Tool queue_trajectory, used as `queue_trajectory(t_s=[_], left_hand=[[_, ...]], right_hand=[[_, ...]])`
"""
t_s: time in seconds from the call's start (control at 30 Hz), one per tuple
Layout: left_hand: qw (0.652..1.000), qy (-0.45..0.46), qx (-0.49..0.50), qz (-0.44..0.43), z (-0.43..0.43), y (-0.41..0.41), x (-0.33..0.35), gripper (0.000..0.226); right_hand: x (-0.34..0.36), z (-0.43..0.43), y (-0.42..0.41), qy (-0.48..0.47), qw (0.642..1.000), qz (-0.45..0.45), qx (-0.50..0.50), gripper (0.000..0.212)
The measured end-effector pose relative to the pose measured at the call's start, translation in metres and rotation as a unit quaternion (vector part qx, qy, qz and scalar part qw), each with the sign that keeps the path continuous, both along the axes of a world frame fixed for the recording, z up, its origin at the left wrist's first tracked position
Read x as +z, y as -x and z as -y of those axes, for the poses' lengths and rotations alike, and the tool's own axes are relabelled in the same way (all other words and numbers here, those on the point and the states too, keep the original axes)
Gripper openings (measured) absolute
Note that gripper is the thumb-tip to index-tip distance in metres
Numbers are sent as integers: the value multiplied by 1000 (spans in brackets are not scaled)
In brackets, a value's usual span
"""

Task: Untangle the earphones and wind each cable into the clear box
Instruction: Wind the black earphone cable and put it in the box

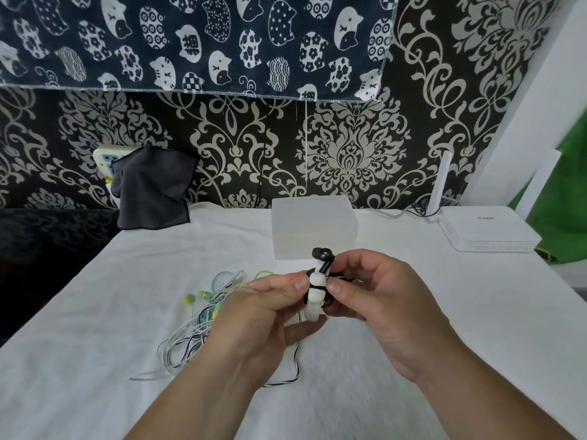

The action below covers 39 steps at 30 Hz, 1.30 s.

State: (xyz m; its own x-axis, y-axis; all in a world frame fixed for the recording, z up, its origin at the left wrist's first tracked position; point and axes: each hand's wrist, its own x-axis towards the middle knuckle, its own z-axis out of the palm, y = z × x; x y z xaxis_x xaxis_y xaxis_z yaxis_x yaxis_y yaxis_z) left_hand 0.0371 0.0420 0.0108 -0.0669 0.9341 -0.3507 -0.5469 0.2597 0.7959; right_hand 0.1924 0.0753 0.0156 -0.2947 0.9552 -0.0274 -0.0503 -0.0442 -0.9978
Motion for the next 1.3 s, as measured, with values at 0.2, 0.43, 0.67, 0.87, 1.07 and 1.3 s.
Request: queue_trajectory(t_s=[0.2,0.43,0.67,0.87,1.07,1.3], left_hand=[[1000,15,5,4,-2,-2,-12,21],[995,23,-31,-91,-8,-2,-19,41],[992,45,62,-101,-29,12,-20,15],[914,-28,186,-359,-81,21,3,29],[757,-65,58,-647,-135,42,-13,22],[639,-104,-27,-762,-161,53,-32,42]], right_hand=[[-4,-4,2,43,999,18,20,10],[-13,-14,15,49,995,86,20,11],[2,-44,25,-70,975,211,-32,9],[-2,-123,48,-297,836,454,-84,42],[-33,-162,44,-322,673,659,90,81],[-51,-172,38,-361,655,656,101,62]])
